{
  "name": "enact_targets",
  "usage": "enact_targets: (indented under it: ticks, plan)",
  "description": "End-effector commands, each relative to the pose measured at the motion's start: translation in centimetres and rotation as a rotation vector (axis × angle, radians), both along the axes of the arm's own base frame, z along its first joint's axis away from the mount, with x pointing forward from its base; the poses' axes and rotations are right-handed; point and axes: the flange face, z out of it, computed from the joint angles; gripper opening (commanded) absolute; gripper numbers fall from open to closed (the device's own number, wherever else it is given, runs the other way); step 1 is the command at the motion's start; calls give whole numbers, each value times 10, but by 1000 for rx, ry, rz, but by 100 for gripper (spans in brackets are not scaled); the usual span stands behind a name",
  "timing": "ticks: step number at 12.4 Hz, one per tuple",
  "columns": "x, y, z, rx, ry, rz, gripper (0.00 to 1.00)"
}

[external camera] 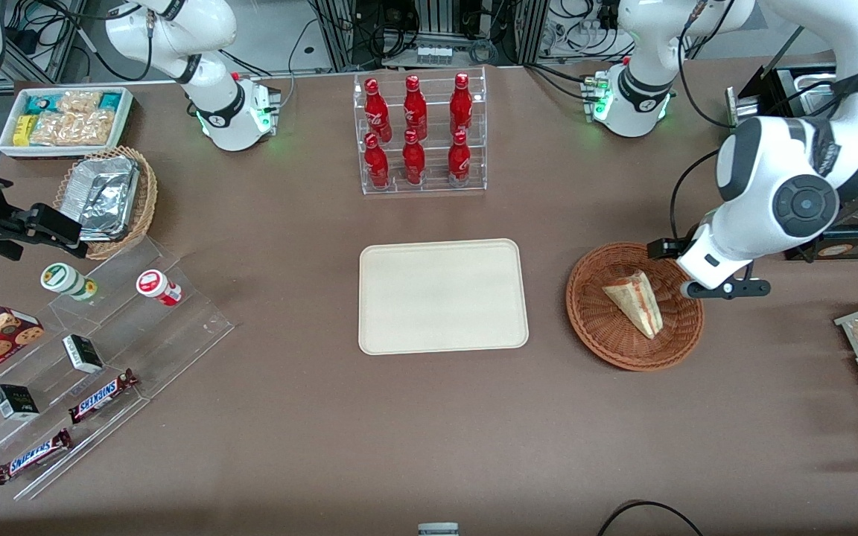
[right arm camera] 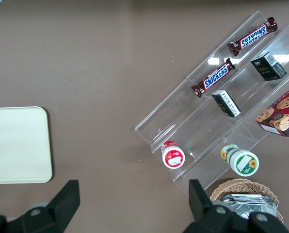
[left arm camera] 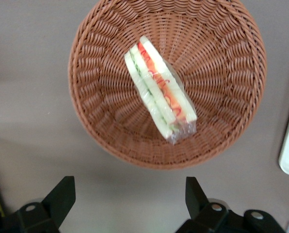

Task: Place sandwich from basket to tray
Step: 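Move the left gripper over the wicker basket above the sandwich, then lower the left gripper and grasp the wrapped sandwich upright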

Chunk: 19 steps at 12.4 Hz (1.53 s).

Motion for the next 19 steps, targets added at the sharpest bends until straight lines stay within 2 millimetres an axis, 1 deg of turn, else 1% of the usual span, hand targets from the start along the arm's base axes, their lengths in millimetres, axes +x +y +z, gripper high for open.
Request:
enact_targets:
  ticks: [1,2,4,5,6,7,8,9,13,16,19]
  plan:
    - [-20,1,-28,-5,-86,49,100]
    - [-20,1,-34,-2,-108,106,100]
    - [-18,0,-35,15,-120,233,100]
    - [-16,-1,-37,21,-140,310,100]
    - [-14,-3,-45,33,-146,428,100]
    - [-12,-12,-50,39,-165,534,100]
    - [-11,-25,-55,43,-184,640,100]
    - [-10,-27,-58,48,-190,699,100]
    - [-8,-31,-70,40,-196,709,100]
    - [-3,-31,-93,26,-204,723,100]
    - [-8,-30,-104,37,-184,746,100]
